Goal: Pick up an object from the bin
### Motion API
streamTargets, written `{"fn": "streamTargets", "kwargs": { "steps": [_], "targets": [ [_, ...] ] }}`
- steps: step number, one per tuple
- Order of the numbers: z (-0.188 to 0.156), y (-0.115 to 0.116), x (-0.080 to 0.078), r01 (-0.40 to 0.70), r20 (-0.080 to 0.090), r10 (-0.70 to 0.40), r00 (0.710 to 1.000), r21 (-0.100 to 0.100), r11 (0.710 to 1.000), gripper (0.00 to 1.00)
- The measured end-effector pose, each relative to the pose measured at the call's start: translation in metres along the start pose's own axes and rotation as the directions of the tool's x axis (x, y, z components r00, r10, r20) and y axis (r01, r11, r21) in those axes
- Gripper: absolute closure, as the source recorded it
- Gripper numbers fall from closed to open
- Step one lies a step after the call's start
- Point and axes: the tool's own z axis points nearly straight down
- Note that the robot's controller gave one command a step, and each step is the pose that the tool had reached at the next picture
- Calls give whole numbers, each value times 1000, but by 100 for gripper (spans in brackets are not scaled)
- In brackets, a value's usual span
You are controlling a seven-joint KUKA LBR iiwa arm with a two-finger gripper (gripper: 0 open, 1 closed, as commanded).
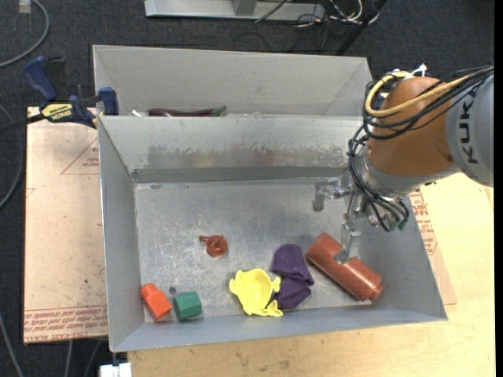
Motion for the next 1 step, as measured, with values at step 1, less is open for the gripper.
{"fn": "streamTargets", "kwargs": {
  "steps": [1],
  "targets": [
    [29,18,4,65,0,-65,998,0,998,0]
  ]
}}
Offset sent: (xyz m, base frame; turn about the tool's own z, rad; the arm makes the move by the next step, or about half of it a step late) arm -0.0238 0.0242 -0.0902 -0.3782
